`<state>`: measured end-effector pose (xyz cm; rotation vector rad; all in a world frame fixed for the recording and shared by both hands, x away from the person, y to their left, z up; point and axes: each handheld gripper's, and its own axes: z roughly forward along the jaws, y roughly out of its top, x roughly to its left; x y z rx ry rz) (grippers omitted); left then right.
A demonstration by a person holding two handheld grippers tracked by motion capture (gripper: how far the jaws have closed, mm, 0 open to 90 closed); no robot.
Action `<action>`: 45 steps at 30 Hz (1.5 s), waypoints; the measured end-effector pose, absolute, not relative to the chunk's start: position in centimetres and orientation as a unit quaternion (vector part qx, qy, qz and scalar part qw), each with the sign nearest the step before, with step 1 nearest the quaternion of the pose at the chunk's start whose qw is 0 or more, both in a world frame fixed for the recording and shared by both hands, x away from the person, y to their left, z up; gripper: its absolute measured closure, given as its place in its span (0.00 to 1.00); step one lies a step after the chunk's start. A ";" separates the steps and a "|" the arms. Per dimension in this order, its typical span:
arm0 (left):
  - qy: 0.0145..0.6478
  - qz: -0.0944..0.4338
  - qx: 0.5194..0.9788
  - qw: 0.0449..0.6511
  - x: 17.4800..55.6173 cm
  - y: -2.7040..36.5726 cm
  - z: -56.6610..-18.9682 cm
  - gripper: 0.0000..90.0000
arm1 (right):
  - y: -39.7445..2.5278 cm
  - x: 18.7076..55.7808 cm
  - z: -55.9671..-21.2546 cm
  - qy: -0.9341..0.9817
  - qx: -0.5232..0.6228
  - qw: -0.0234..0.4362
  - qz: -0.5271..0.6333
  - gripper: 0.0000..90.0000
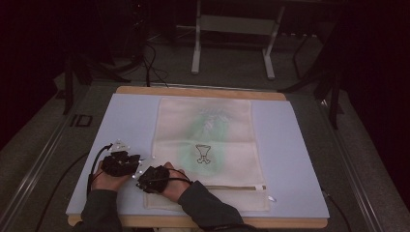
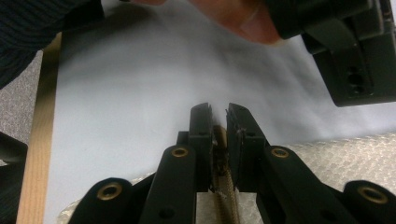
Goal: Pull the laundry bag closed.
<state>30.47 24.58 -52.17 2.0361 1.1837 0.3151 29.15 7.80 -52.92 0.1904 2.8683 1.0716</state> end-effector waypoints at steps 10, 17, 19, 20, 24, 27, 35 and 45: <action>0.461 0.122 0.795 0.375 30.4 24.6 -52.1 0.72 | 7.0 29.5 -52.1 0.921 0.075 0.028 0.381 0.90; 0.461 0.121 0.795 0.376 30.4 24.6 -52.1 0.72 | 5.9 29.1 -51.6 0.923 0.067 0.032 0.379 0.96; 0.460 0.121 0.796 0.375 30.4 24.5 -52.1 0.72 | 5.6 29.0 -51.5 0.924 0.067 0.030 0.375 0.96; 0.460 0.121 0.796 0.374 30.5 24.5 -52.1 0.72 | 5.5 29.1 -51.6 0.925 0.067 0.029 0.372 0.96; 0.461 0.121 0.795 0.375 30.5 24.5 -52.1 0.72 | 5.8 29.3 -51.7 0.925 0.070 0.026 0.372 0.91; 0.462 0.121 0.795 0.374 30.5 24.5 -52.1 0.72 | 6.4 29.3 -52.0 0.927 0.069 0.026 0.367 0.86; 0.461 0.120 0.795 0.375 30.5 24.5 -52.1 0.72 | 8.0 29.3 -53.0 0.935 0.069 0.036 0.346 0.83; 0.461 0.120 0.795 0.375 30.5 24.6 -52.1 0.72 | 7.3 29.4 -51.6 0.925 0.074 0.036 0.371 0.90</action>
